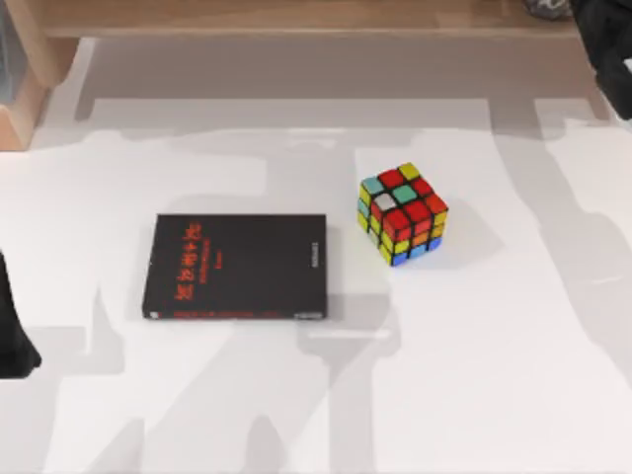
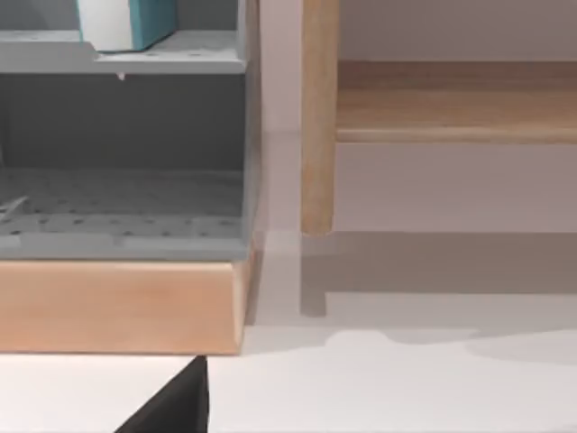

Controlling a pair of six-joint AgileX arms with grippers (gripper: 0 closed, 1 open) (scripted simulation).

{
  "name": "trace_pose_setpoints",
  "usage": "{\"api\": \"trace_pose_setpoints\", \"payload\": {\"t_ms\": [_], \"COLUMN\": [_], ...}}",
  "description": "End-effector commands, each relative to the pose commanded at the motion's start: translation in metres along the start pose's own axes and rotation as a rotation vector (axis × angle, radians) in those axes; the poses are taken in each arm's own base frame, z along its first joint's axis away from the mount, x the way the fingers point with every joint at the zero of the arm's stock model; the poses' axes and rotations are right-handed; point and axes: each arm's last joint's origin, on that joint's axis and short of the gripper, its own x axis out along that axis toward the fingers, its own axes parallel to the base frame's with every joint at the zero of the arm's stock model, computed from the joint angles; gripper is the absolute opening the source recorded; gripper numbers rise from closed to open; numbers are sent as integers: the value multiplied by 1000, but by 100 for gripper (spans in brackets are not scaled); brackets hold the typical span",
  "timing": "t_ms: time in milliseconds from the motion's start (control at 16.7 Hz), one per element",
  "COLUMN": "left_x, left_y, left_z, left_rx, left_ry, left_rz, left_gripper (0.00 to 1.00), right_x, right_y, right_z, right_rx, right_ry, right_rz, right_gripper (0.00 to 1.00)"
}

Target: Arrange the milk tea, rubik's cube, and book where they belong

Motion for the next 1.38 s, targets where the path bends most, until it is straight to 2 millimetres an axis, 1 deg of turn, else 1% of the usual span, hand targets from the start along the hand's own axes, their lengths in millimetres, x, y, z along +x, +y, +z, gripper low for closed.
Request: {"api": "trace_pose_setpoints", "payload": {"t_ms": [240, 1020, 1080, 1380], "left_x": [0, 0, 0, 0], "left_y": [0, 0, 0, 0], "left_z": [0, 0, 0, 0], "left_rx": [0, 0, 0, 0], "left_ry": [0, 0, 0, 0], "left_rz": [0, 0, 0, 0], "left_gripper": [100, 100, 100, 100], "right_x": [0, 0, 0, 0], "right_y": [0, 0, 0, 0], "right_z": [0, 0, 0, 0], "right_rx": [0, 0, 0, 0], "right_ry": [0, 0, 0, 0], "right_rz": [0, 0, 0, 0], "right_gripper": [100, 2, 0, 0]}}
